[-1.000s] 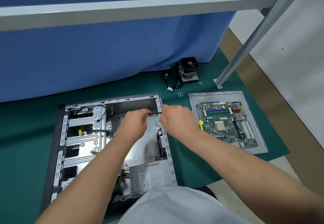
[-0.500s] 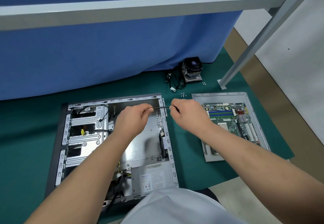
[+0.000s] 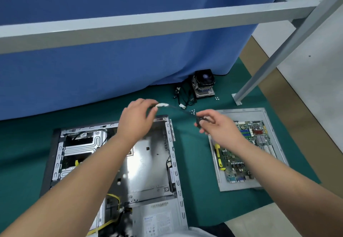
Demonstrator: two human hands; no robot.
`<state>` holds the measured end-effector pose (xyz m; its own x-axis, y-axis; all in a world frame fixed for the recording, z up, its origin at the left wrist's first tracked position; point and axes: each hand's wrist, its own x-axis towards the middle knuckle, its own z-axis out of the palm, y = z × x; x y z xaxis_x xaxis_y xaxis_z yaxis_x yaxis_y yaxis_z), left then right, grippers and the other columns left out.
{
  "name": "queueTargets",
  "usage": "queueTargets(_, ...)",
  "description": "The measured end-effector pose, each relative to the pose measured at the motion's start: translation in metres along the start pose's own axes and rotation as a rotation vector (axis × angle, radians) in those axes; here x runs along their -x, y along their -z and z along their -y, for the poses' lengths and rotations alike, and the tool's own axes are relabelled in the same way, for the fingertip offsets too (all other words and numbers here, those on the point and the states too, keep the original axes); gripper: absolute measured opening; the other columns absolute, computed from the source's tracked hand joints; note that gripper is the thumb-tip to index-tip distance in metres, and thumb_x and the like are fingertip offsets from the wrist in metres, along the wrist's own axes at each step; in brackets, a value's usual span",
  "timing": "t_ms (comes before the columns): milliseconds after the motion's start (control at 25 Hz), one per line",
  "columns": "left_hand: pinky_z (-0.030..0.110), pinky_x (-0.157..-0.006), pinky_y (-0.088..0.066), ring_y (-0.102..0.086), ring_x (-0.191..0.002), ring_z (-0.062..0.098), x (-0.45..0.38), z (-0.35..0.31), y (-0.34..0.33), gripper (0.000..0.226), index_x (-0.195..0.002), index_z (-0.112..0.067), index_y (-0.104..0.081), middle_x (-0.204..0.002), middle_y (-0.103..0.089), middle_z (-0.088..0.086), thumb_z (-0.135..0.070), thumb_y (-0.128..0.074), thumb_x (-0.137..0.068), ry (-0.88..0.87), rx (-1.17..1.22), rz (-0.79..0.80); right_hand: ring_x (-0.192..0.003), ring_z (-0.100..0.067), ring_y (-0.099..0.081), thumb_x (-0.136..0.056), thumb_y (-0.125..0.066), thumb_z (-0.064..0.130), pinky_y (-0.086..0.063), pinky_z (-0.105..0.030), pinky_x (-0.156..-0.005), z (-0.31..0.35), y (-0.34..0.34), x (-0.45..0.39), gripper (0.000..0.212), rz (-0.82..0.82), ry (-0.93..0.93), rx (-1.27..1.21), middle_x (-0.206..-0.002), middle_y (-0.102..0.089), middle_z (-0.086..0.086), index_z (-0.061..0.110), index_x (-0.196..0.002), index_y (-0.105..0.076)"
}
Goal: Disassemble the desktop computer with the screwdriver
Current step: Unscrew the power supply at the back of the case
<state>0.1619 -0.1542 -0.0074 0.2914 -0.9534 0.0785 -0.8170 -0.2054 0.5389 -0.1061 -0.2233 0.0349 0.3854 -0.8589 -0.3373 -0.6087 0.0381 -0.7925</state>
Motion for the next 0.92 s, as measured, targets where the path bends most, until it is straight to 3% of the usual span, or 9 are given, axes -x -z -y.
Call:
queueTargets(80,0.041,-0.096,-0.048,-0.061,-0.112,0.027,-0.020,0.014,-0.006,0.030,-0.126,-0.027,-0.068,-0.124,-0.067,0.001,-0.040,-0.051,-0.104,0.186,0.072,0.096,-0.052,0.005,-0.060,-0.100,-0.060,0.019,-0.041,-0.016,-0.043,-0.014,0.020,-0.020,0.016,-0.083,-0.057,0.043,-0.082,-0.077,0.008,0.030,-0.111,-0.064)
queueTargets(160,0.040,-0.097,-0.045,-0.060,-0.113,0.028,-0.027,0.027,-0.018,0.031,-0.117,-0.028,-0.069,-0.122,-0.069,0.000,-0.043,-0.044,-0.105,0.253,-0.123,0.207,-0.042,0.006,-0.052,-0.101,-0.061,0.022,-0.034,-0.012,-0.039,-0.033,0.027,-0.044,0.014,-0.102,-0.131,0.106,-0.078,-0.075,0.009,0.024,-0.114,-0.064)
queueTargets(240,0.038,-0.094,-0.041,-0.061,-0.109,0.028,-0.025,0.032,-0.032,0.043,-0.102,-0.024,-0.072,-0.111,-0.072,0.002,-0.043,-0.033,-0.106,0.269,-0.327,0.249,-0.043,0.003,-0.051,-0.101,-0.061,0.022,-0.038,-0.015,-0.043,-0.047,0.026,-0.070,0.016,-0.113,-0.195,0.114,-0.081,-0.074,0.008,0.020,-0.116,-0.064)
queueTargets(320,0.036,-0.088,-0.042,-0.063,-0.100,0.028,-0.022,0.033,-0.040,0.056,-0.087,-0.019,-0.072,-0.096,-0.074,0.004,-0.040,-0.023,-0.105,0.266,-0.440,0.223,-0.057,-0.002,-0.059,-0.101,-0.061,0.020,-0.047,-0.019,-0.055,-0.052,0.019,-0.101,0.019,-0.146,-0.211,0.107,-0.086,-0.074,0.005,0.017,-0.119,-0.065)
queueTargets(440,0.036,-0.082,-0.044,-0.065,-0.090,0.030,-0.021,0.035,-0.045,0.058,-0.076,-0.018,-0.070,-0.084,-0.073,0.003,-0.041,-0.021,-0.099,0.245,-0.484,0.208,-0.094,-0.019,-0.067,-0.097,-0.062,0.018,-0.050,-0.020,-0.082,-0.049,0.005,-0.150,0.024,-0.199,-0.152,0.177,-0.110,-0.076,-0.002,0.017,-0.121,-0.069)
queueTargets(520,0.036,-0.081,-0.044,-0.066,-0.086,0.030,-0.021,0.038,-0.048,0.056,-0.073,-0.018,-0.069,-0.080,-0.073,0.003,-0.039,-0.025,-0.100,0.226,-0.501,0.185,-0.094,-0.019,-0.065,-0.097,-0.059,0.016,-0.044,-0.005,-0.073,-0.040,-0.007,-0.180,0.026,-0.211,-0.098,0.207,-0.116,-0.074,-0.001,0.019,-0.120,-0.070)
queueTargets(560,0.036,-0.080,-0.044,-0.066,-0.086,0.030,-0.022,0.039,-0.049,0.055,-0.073,-0.018,-0.069,-0.079,-0.073,0.002,-0.038,-0.026,-0.100,0.223,-0.509,0.177,-0.093,-0.018,-0.065,-0.098,-0.057,0.016,-0.043,-0.005,-0.071,-0.035,-0.013,-0.194,0.026,-0.215,-0.081,0.224,-0.117,-0.073,-0.001,0.020,-0.121,-0.069)
queueTargets(720,0.038,-0.078,-0.044,-0.067,-0.081,0.031,-0.022,0.044,-0.055,0.050,-0.071,-0.018,-0.070,-0.076,-0.072,0.002,-0.034,-0.033,-0.100,0.184,-0.538,0.123,-0.109,-0.031,-0.064,-0.096,-0.052,0.013,-0.052,-0.033,-0.094,-0.031,-0.032,-0.235,0.032,-0.227,-0.030,0.351,-0.120,-0.071,-0.010,0.019,-0.122,-0.070)
queueTargets(920,0.039,-0.072,-0.040,-0.066,-0.074,0.033,-0.020,0.048,-0.058,0.045,-0.066,-0.017,-0.067,-0.071,-0.071,0.005,-0.029,-0.039,-0.099,0.134,-0.570,0.039,-0.110,-0.042,-0.061,-0.089,-0.048,0.003,-0.055,-0.043,-0.092,-0.047,-0.043,-0.250,0.041,-0.131,-0.181,0.624,-0.120,-0.066,-0.019,0.017,-0.121,-0.069)
